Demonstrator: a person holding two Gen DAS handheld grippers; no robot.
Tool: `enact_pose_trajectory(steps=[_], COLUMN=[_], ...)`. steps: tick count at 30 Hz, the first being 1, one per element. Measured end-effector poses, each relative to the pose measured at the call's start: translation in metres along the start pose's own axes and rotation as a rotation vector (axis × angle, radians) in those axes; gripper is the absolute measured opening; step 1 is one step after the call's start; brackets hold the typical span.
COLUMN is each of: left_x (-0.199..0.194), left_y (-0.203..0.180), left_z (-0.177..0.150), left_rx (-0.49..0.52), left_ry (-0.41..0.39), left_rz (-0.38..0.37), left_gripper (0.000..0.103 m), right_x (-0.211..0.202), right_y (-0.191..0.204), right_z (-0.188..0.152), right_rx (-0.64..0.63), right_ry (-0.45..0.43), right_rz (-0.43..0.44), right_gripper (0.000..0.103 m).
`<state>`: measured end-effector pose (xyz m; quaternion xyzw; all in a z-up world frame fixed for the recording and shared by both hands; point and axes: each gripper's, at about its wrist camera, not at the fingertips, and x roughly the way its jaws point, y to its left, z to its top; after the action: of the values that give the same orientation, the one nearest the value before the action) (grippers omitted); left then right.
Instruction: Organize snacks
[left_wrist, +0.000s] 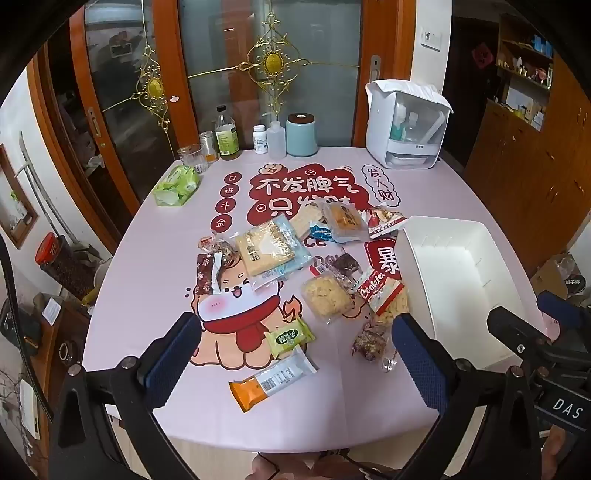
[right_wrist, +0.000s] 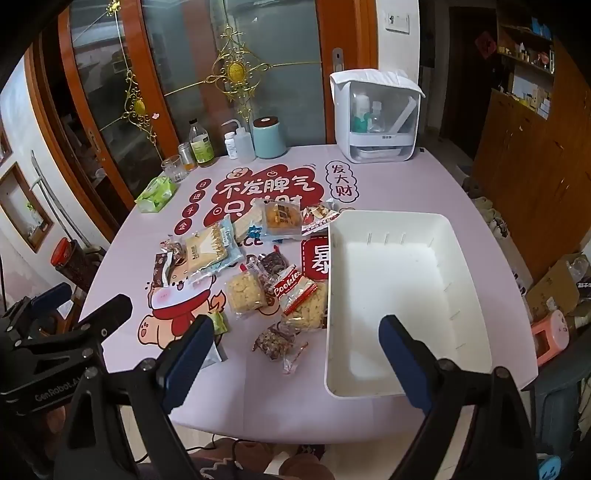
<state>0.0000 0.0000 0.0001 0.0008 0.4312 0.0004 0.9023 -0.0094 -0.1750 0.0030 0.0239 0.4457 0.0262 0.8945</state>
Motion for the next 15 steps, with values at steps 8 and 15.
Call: enact_pose_trajectory(steps=[8, 15], left_x=[0.0, 0.006], left_y=[0.007, -0.003], left_z=[0.002, 0.003], left_rx=[-0.002, 0.01], left_ry=[0.011, 0.016], left_rz=[-0.028, -0.017], left_gripper=[0.102, 0.102], right_x=[0.004, 0.008], right_y=[-0.002, -0.004], right_z=[-0.001, 0.002], right_rx=[0.008, 0.015], right_ry=[-0.012, -0.007], right_rz=[0.033, 0.033], right_gripper=[0.092, 0.092])
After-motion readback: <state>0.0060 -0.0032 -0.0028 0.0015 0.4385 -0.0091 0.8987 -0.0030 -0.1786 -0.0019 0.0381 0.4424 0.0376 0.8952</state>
